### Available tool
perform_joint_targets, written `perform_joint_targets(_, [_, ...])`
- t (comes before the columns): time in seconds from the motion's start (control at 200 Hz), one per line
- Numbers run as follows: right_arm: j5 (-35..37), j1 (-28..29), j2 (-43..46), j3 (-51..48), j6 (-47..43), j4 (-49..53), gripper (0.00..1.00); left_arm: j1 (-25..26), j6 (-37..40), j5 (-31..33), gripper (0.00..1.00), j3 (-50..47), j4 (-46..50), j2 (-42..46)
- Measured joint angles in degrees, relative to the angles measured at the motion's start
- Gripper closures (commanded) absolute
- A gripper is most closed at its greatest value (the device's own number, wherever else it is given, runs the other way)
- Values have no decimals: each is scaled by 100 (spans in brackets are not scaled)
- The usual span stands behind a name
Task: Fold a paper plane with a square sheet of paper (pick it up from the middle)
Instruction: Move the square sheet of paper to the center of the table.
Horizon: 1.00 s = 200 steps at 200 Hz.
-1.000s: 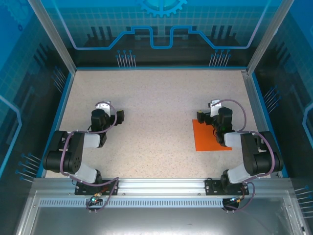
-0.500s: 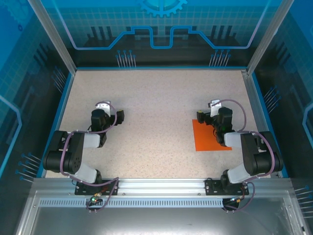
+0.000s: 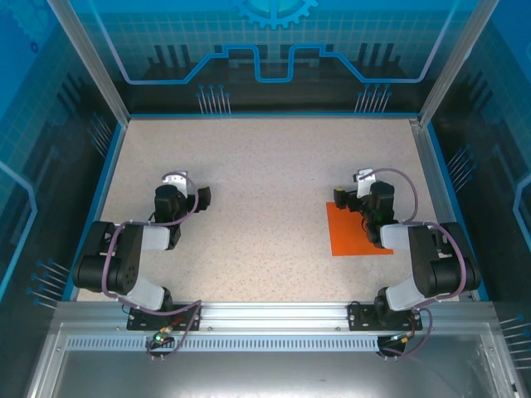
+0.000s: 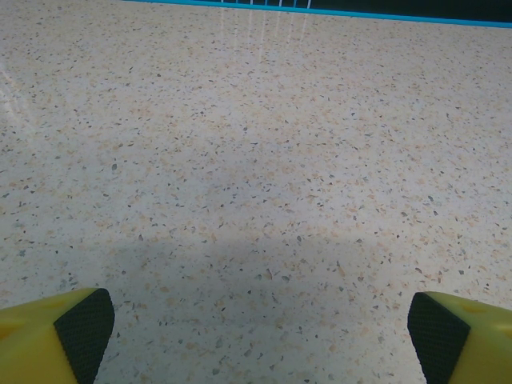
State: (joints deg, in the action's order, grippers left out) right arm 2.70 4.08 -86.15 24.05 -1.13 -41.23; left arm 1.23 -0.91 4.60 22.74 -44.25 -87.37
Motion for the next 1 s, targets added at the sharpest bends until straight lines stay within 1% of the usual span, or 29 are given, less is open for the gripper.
perform_joint_targets(0.075, [0, 0, 0, 0, 2, 2, 1, -2, 9, -46, 1, 0, -4, 0])
perform_joint_targets(0.27, [-15, 0, 0, 0, 2, 0, 1, -7, 240, -553, 1, -42, -151, 22])
perform_joint_targets(0.425, [-22, 0, 0, 0, 2, 2, 0, -7, 127, -144, 2, -37, -144, 22])
perform_joint_targets(0.505, [-22, 0, 0, 0, 2, 0, 1, -7, 87, -35, 2, -37, -144, 22])
perform_joint_targets(1.0, [-22, 0, 0, 0, 2, 0, 1, -13, 92, -120, 2, -33, -107, 22])
